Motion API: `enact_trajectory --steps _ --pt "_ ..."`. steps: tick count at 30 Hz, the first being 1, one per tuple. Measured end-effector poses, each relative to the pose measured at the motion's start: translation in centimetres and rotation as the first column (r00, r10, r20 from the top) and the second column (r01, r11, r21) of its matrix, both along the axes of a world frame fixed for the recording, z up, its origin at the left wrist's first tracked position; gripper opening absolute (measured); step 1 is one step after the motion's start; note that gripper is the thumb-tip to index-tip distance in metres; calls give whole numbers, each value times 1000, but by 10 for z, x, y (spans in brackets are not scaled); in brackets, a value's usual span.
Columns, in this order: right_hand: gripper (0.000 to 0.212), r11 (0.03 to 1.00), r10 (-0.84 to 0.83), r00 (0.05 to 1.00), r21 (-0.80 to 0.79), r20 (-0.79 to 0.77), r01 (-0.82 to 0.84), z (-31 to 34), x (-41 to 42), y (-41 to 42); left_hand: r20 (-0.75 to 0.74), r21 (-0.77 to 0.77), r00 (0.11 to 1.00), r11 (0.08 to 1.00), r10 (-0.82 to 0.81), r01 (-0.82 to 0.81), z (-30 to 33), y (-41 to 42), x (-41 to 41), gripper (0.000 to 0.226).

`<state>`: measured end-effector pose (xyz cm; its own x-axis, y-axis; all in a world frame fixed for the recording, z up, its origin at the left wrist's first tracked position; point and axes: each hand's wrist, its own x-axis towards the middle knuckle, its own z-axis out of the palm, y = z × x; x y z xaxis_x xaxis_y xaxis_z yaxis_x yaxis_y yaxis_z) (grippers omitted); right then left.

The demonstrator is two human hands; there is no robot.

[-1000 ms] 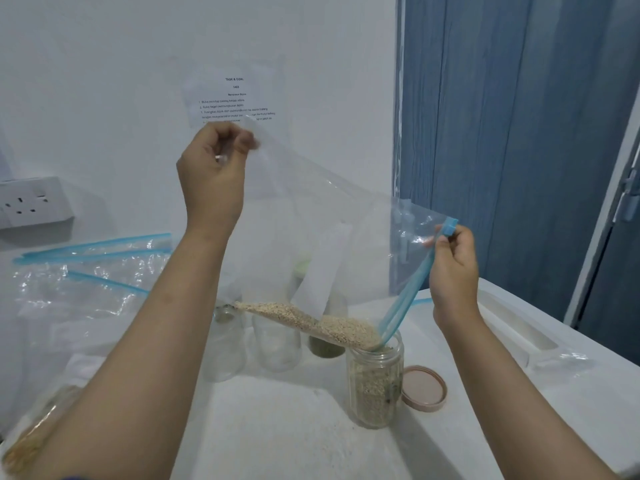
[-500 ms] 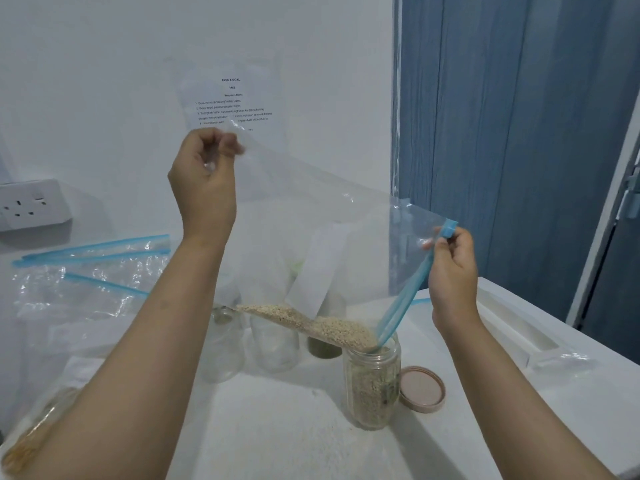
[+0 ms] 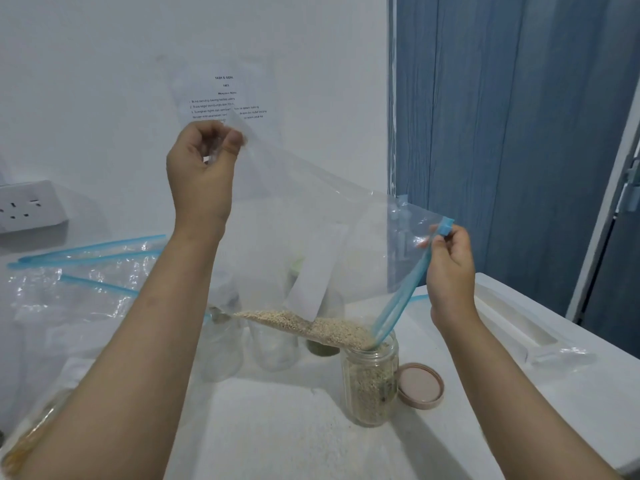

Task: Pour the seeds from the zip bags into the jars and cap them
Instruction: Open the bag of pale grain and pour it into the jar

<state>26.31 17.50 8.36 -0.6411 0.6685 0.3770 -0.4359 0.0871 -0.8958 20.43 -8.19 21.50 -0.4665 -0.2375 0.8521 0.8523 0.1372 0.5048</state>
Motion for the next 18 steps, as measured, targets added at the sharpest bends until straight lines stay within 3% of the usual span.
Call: enact_trajectory --steps 18 --pt "27 1000 12 1000 -4 4 -12 1 -1 0 7 -33 1000 999 -1 1 -3 5 -1 13"
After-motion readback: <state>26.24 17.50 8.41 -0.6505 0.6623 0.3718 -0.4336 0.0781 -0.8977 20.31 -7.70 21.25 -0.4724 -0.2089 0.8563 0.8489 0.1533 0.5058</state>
